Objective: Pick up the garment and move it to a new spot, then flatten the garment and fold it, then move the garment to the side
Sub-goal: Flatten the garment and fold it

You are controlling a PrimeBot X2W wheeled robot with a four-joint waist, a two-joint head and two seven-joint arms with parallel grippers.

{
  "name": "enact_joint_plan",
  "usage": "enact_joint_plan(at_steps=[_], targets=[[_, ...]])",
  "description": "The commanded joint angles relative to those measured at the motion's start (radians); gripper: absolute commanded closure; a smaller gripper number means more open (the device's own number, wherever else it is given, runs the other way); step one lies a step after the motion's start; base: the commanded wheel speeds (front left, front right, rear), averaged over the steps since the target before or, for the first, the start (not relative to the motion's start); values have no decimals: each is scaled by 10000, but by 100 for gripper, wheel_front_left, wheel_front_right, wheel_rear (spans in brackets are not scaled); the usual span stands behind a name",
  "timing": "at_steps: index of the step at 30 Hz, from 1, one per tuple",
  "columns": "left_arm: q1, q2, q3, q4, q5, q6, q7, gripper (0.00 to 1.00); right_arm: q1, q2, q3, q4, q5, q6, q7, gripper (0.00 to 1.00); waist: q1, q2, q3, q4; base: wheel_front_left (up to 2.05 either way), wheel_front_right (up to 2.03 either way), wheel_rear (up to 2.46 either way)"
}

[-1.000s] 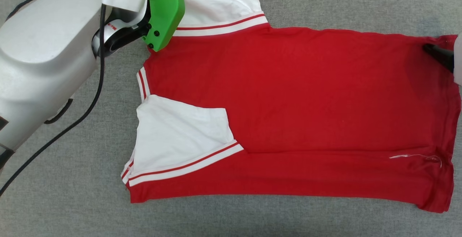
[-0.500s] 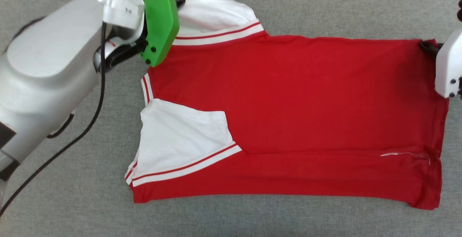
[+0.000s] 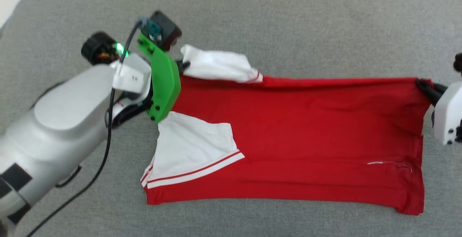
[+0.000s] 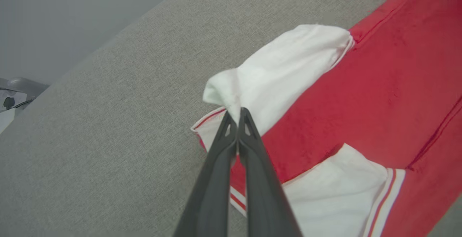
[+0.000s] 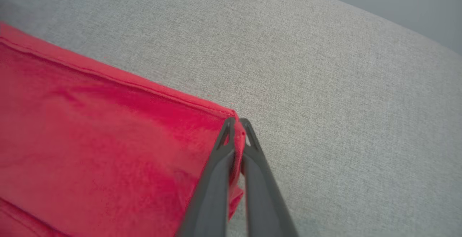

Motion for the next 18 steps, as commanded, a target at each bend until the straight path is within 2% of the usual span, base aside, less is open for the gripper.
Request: enact_joint_plan(at_steps=[1, 11, 18], targets=[[413, 130, 14, -92, 70, -27, -98, 100, 360, -47, 4, -109, 76, -7, -135, 100, 1, 57, -607, 139, 0, 0, 0], [2792, 623, 13, -597, -72, 114, -725, 100, 2874, -31, -500, -903, 310, -7, -581, 100, 1, 57, -1399, 188, 0, 0, 0], [4105, 632, 13, -482, -57, 360, -854, 100, 4301, 276, -1115, -1296, 358, -7, -549, 100, 1, 57, -1388, 209, 0, 0, 0]])
